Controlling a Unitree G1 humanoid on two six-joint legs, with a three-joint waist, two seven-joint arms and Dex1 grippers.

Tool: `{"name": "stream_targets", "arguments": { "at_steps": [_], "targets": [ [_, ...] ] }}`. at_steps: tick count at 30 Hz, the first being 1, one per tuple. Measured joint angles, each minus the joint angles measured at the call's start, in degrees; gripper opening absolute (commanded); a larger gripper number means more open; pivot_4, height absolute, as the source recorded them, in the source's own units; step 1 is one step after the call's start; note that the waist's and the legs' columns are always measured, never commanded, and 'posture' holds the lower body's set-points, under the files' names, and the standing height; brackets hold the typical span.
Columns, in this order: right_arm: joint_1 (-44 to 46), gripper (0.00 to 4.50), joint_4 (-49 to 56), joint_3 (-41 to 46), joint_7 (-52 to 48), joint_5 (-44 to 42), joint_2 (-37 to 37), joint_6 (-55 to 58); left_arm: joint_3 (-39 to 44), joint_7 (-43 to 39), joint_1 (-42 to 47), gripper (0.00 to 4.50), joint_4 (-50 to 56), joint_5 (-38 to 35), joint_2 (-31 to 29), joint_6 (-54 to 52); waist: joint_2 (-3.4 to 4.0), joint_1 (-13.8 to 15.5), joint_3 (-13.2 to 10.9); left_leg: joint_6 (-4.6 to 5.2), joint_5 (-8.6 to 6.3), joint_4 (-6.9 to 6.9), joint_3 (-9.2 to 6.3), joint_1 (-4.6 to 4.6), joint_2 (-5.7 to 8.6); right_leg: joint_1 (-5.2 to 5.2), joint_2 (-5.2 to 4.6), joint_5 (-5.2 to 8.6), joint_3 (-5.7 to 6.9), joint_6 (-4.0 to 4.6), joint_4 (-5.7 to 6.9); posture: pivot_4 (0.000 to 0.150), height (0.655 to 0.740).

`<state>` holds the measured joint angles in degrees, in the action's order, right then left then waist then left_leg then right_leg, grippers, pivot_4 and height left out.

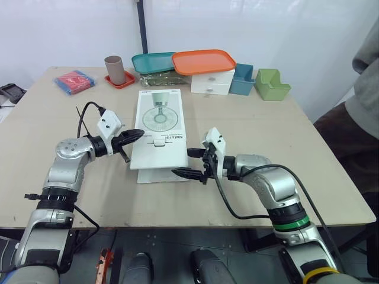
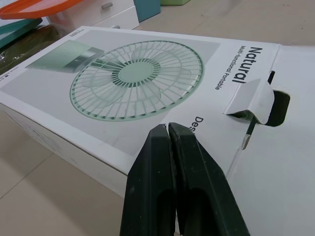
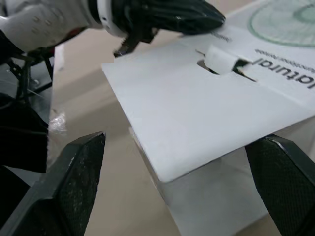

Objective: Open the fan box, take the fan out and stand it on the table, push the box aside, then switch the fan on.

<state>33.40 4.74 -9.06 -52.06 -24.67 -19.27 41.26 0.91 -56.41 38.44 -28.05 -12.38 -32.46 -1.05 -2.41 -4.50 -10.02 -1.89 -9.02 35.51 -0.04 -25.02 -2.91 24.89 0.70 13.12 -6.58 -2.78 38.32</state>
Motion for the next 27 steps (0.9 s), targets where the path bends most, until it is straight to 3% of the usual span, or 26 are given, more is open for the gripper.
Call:
{"name": "stream_targets", "arguments": {
  "at_steps": [10,27],
  "targets": [
    [0.66,4.5,1.94,4.42,1.86,-7.4,2.35,2.6,-0.01,-0.77,0.7,0.13,-1.81,0.17,-0.43,1.23,0.01,0.01,0.01,0.04,0.03,0.0,0.0,0.01,0.0,-0.01,0.0,-0.04,0.0,0.0,0.01,0.15,0.74],
    [5.64,4.5,-3.9,2.42,7.55,-4.41,7.3,0.04,9.45,6.08,-2.58,0.13,3.05,-4.49,-4.31,-8.97,0.03,0.03,-0.02,-0.05,-0.03,-0.11,-0.05,-0.35,-0.06,0.26,0.0,0.04,0.13,-0.21,-0.03,0.15,0.74]
  ]
}}
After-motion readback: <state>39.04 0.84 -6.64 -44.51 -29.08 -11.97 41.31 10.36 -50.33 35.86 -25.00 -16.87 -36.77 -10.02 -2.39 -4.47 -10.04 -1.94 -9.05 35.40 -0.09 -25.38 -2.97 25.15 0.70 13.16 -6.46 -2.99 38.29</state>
